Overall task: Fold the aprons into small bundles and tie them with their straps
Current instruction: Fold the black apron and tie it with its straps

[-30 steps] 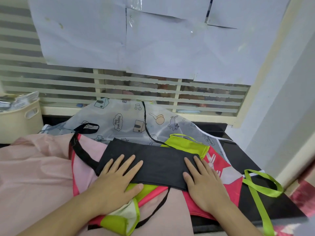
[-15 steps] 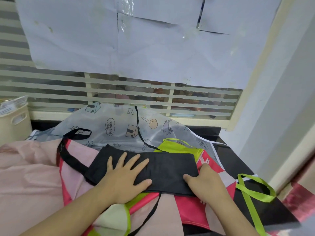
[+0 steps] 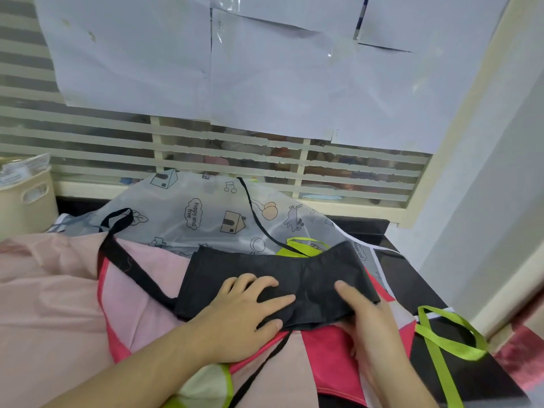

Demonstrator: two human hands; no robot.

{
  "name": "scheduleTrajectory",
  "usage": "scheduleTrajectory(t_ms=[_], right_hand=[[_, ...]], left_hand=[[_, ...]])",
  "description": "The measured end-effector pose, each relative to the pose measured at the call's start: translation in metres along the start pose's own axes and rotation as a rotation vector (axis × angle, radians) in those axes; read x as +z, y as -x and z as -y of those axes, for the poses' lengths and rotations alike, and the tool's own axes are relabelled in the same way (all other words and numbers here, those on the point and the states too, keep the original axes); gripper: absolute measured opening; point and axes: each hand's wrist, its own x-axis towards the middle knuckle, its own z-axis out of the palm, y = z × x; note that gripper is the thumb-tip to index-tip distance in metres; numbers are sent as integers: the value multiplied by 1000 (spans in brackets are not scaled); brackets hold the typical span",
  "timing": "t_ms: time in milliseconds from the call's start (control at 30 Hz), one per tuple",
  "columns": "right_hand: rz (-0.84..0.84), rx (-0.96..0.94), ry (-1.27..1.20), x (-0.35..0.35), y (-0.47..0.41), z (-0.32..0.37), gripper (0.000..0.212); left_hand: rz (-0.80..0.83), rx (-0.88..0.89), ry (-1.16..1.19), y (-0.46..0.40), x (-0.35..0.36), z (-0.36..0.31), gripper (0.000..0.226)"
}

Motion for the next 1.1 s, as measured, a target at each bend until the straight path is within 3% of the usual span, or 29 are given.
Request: scheduleTrajectory(t_ms=[167, 233, 367, 400, 500, 567, 667, 733, 900, 1033, 1100], right_hand=[[-34, -36, 566, 12, -7, -16, 8], [-40, -68, 696, 21, -11, -15, 12], [-118, -356, 927, 48, -8, -15, 11], [-84, -464, 995, 54, -4, -17, 19], [139, -667, 1278, 73, 9, -30, 69], [246, -730, 1386, 80, 12, -42, 78], [242, -734, 1422, 82, 11, -54, 80], [196, -680, 1411, 81, 11, -55, 76], [144, -565, 1389, 79, 13, -57, 60], [208, -527, 1355, 78, 13, -51, 64], [251, -508, 1236, 79, 11, -42, 71]], left_hand=[[6, -8, -2, 1, 11, 3, 56], [14, -13, 109, 0, 7, 4, 56], [-85, -192, 849, -10, -4, 20, 32], [-90, -254, 1035, -13, -12, 21, 33], [-224, -449, 1642, -9, -35, 27, 66], [-337, -550, 1829, 0, -49, 32, 53], [-261, -757, 1451, 8, -52, 48, 21], [-211, -849, 1219, 13, -52, 61, 19], [-168, -756, 683, 22, -49, 70, 11], [-305, -663, 192, 29, -33, 65, 52], [-399, -488, 2, 30, -27, 66, 54]])
